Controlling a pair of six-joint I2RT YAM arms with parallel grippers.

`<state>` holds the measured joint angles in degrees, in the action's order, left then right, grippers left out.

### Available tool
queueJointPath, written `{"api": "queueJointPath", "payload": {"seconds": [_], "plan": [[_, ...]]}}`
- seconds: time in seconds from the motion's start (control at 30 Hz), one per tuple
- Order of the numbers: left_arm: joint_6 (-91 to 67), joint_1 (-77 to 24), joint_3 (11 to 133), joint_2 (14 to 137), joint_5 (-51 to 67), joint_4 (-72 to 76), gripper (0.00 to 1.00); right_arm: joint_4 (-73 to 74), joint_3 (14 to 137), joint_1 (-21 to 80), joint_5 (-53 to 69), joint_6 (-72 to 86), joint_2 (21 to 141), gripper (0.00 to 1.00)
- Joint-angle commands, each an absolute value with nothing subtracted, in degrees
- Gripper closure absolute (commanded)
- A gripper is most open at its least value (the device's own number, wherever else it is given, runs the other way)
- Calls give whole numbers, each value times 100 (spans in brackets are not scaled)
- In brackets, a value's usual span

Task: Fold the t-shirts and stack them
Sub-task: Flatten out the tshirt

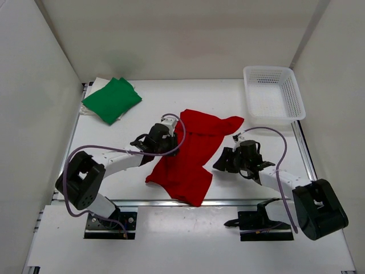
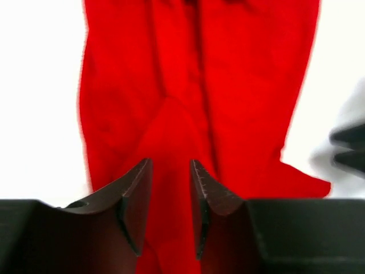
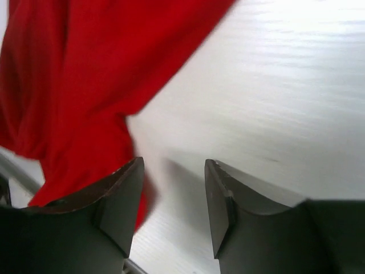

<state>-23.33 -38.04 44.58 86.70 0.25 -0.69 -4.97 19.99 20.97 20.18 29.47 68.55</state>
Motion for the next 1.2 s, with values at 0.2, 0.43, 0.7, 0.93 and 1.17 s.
{"api": "queueJointPath", "payload": {"seconds": [0.2, 0.43, 0.7, 0.93, 1.17], "plan": [[-2117, -5160, 4703, 8824, -677, -1011, 40, -1424, 2996, 1231, 1082, 3217, 7978, 53], [-2276, -4641, 3781, 8157, -739, -765, 29, -1863, 3708, 755, 993, 3384, 9253, 54], [-2610, -4877, 3665, 8666, 218, -107, 80, -1478, 5007, 1019, 975, 3375, 10239, 85], [-3759, -5423, 3463, 8604, 930, 1262, 73, -231, 8201, 1590, 1564, 2410, 11318, 100], [-3719, -4686, 3665, 7693, 748, 1099, 43, 845, 8119, 1784, 2013, 2029, 10297, 60]]}}
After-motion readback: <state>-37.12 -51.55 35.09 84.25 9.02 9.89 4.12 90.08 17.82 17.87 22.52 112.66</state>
